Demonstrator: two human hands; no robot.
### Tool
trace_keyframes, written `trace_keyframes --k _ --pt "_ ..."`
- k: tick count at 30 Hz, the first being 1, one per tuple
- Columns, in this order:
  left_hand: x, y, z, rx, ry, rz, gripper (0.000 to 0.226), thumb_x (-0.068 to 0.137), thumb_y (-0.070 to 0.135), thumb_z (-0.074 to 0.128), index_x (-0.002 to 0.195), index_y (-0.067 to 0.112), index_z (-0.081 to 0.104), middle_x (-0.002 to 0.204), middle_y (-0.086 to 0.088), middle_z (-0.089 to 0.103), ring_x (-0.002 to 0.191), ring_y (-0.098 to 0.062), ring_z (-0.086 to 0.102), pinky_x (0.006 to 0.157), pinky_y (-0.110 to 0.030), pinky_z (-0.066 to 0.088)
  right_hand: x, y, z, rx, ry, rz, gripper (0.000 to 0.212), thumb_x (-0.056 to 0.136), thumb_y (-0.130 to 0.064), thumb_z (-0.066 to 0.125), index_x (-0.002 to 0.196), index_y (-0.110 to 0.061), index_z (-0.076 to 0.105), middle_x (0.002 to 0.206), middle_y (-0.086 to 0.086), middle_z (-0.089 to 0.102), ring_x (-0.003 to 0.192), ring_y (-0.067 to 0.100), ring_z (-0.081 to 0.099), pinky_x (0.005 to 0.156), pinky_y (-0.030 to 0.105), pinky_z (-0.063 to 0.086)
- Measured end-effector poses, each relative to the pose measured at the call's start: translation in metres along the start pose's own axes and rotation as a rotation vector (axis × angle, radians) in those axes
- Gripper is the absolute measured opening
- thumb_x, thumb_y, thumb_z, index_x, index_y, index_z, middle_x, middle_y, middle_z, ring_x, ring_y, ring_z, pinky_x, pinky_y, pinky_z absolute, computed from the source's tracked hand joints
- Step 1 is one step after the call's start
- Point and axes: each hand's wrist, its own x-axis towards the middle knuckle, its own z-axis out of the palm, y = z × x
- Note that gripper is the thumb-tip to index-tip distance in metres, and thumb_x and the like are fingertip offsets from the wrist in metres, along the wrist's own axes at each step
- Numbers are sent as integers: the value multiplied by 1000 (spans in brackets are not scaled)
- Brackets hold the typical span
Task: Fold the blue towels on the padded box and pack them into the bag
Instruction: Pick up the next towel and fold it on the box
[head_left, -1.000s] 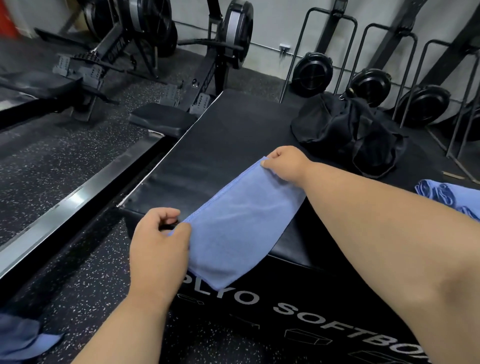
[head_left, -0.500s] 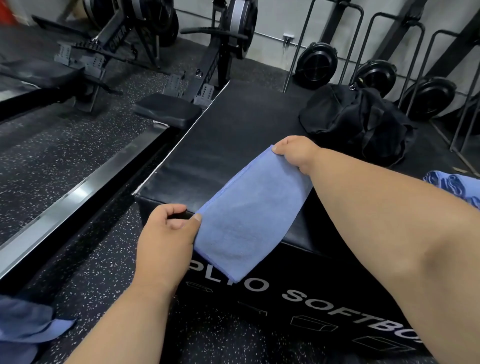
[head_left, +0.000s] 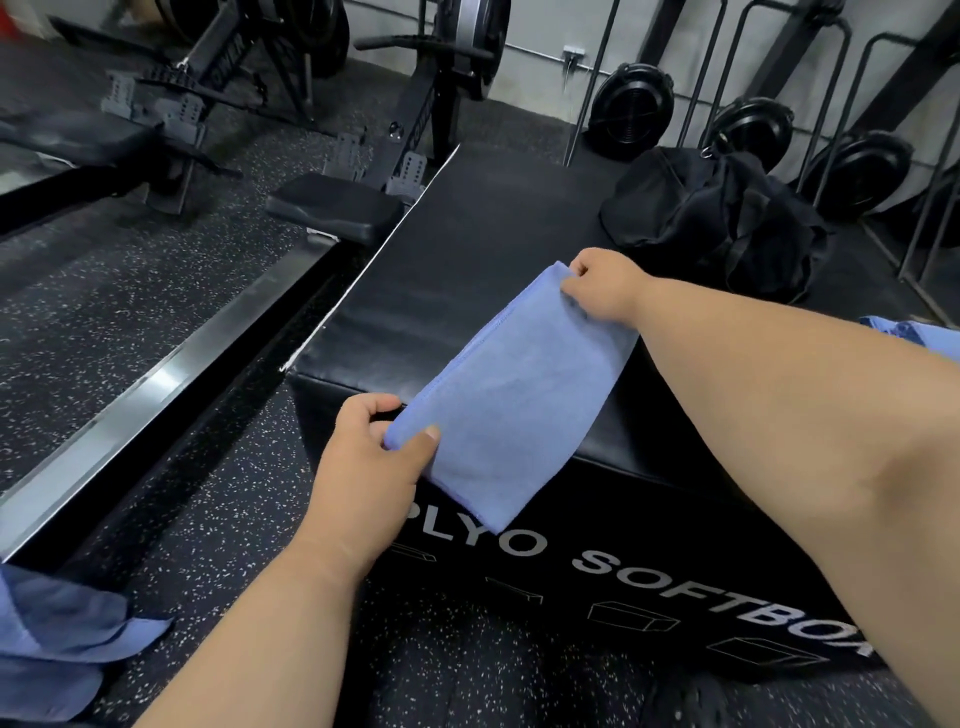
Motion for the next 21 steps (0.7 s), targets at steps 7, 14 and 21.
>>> trace_keyframes --k 7,14,21 --pt "1 3 12 -45 22 54 43 95 26 76 124 39 47 96 11 75 80 -6 71 64 -16 49 19 8 -12 -134 207 -87 23 102 -41 58 120 -27 57 117 1 65 113 29 61 99 45 48" --pt "7 8 17 -10 61 63 41 94 42 74 124 37 46 82 -8 69 84 -15 71 78 -31 51 -26 24 15 -15 171 -177 58 97 -54 59 150 -35 49 149 -2 53 140 21 49 116 40 39" --pt "7 11 26 -2 138 37 29 98 36 67 120 31 49 81 -11 68 75 -16 65 71 -33 51 -73 30 38 -229 -15 -228 81 94 -78 35 166 -46 13 177 0 3 163 26 0 130 50 3"
